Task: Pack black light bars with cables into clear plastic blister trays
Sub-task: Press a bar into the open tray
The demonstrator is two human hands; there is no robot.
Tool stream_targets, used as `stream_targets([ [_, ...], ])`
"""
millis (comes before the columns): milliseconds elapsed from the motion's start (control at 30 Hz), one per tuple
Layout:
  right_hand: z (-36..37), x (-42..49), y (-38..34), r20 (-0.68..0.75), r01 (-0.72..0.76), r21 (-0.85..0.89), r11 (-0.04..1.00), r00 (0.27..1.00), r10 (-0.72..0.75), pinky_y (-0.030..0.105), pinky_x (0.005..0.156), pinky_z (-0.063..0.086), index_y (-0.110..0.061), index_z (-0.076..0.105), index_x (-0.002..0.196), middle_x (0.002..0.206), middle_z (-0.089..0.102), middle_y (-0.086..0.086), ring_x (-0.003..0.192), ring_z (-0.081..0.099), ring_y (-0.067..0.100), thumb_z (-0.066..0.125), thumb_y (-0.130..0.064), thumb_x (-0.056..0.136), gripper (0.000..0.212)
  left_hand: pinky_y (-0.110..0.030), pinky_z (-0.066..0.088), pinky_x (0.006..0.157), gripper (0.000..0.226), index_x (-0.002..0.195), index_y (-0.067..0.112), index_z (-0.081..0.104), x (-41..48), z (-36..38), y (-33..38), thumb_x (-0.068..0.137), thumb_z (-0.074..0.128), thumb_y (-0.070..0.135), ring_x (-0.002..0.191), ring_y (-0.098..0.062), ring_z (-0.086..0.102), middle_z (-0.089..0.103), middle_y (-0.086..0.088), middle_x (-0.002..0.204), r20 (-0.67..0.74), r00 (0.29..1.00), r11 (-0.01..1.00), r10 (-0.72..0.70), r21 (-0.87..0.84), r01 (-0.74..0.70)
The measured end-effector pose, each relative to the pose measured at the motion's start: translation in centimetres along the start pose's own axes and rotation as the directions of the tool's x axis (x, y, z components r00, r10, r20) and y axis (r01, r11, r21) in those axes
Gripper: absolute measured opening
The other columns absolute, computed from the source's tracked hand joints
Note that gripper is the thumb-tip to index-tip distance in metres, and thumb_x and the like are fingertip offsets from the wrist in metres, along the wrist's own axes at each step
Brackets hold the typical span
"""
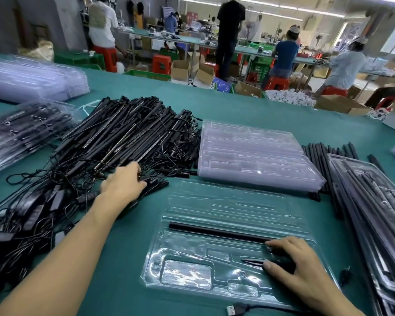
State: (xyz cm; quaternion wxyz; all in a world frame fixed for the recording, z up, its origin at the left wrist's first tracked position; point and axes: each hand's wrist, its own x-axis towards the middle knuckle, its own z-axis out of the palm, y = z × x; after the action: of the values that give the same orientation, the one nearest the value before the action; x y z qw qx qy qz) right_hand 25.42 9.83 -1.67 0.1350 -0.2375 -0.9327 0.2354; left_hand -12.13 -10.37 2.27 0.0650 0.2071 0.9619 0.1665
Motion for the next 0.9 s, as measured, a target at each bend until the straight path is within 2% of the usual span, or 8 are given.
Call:
stream_targets([
  [100,-0.1,0.1,0.0,0.0,-0.007,0.003,1.0,1.0,0.007,0.039,0.089,0.047,-0.043,0.063,0.105,0.1,0.06,-0.023,0.101,0.055,0.003,0.071,-0.058,0.075,0.034,-0.038,0.045,0.076,0.023,0.102,0.025,0.053,0.1,1.2,-0.9,0.093,0.061,0.045,0.083,-0.027,0.053,0.061,-0.004,0.095,0.013,1.0,0.999,-0.024,-0.022,0.024],
  [200,-0.2,0.1,-0.2,0.007,-0.011,0.005,1.0,1.0,0.011,0.038,0.089,0.046,-0.043,0.063,0.105,0.1,0.06,-0.023,0.101,0.055,0.003,0.069,-0.059,0.076,0.035,-0.038,0.04,0.067,0.029,0.096,0.023,0.049,-0.2,1.4,-1.3,0.098,0.048,0.052,0.071,-0.026,0.049,0.053,-0.001,0.079,-0.224,0.974,0.999,0.028,-0.018,-0.033],
  [300,-0.3,0.1,-0.4,0.006,-0.015,0.001,1.0,1.0,0.015,0.038,0.089,0.046,-0.041,0.063,0.106,0.1,0.06,-0.021,0.101,0.055,0.004,0.069,-0.056,0.075,0.034,-0.04,0.038,0.063,0.027,0.105,0.022,0.051,-0.1,0.9,-1.2,0.099,0.047,0.047,0.072,-0.026,0.049,0.052,0.0,0.083,-0.417,0.907,0.994,0.054,-0.065,-0.089],
  [433,-0.5,-0.1,-0.6,0.022,-0.027,-0.008,1.0,0.999,0.027,0.038,0.089,0.045,-0.042,0.063,0.106,0.1,0.06,-0.021,0.101,0.055,0.004,0.068,-0.054,0.074,0.035,-0.046,0.043,0.085,0.024,0.115,0.024,0.055,0.8,0.6,-1.2,0.095,0.048,0.036,0.103,-0.03,0.052,0.054,-0.007,0.116,-0.275,0.961,0.993,-0.009,-0.115,-0.023],
  [567,-0.5,0.1,-0.8,0.011,-0.036,0.014,0.999,0.999,0.036,0.034,0.087,0.043,-0.041,0.066,0.102,0.097,0.063,-0.019,0.1,0.057,0.006,0.072,-0.049,0.073,0.03,-0.045,0.038,0.086,0.034,0.09,0.015,0.061,2.0,1.4,-0.6,0.099,0.031,0.03,0.095,-0.03,0.052,0.062,-0.009,0.103,-0.316,0.948,0.982,-0.03,-0.186,-0.031],
  [700,-0.5,0.2,-0.7,-0.016,-0.038,-0.006,0.999,0.999,0.038,0.028,0.082,0.044,-0.035,0.072,0.098,0.092,0.066,-0.019,0.094,0.061,0.005,0.076,-0.046,0.071,0.029,-0.047,0.032,0.103,0.023,0.118,0.025,0.058,4.6,1.9,-0.2,0.098,0.048,0.019,0.123,-0.029,0.041,0.048,-0.008,0.136,-0.351,0.936,0.997,-0.022,-0.074,-0.005],
  [833,-0.3,0.3,-0.5,-0.044,-0.036,-0.009,0.999,0.998,0.036,0.025,0.081,0.044,-0.036,0.074,0.094,0.089,0.066,-0.019,0.09,0.059,0.0,0.077,-0.044,0.063,0.032,-0.054,0.009,0.118,0.057,0.149,0.029,0.029,7.8,0.9,-1.3,0.098,0.051,0.018,0.15,-0.033,0.008,0.009,-0.015,0.163,-0.313,0.942,0.993,-0.119,-0.029,0.115],
  [900,-0.2,0.5,-0.1,-0.054,-0.025,-0.008,1.0,0.998,0.024,0.024,0.083,0.044,-0.04,0.073,0.093,0.089,0.066,-0.021,0.09,0.06,0.0,0.077,-0.046,0.062,0.031,-0.055,0.005,0.118,0.059,0.154,0.026,0.018,9.3,0.5,-2.2,0.102,0.044,0.029,0.15,-0.034,0.006,0.008,-0.02,0.163,-0.237,0.945,0.973,-0.226,-0.015,0.229],
])
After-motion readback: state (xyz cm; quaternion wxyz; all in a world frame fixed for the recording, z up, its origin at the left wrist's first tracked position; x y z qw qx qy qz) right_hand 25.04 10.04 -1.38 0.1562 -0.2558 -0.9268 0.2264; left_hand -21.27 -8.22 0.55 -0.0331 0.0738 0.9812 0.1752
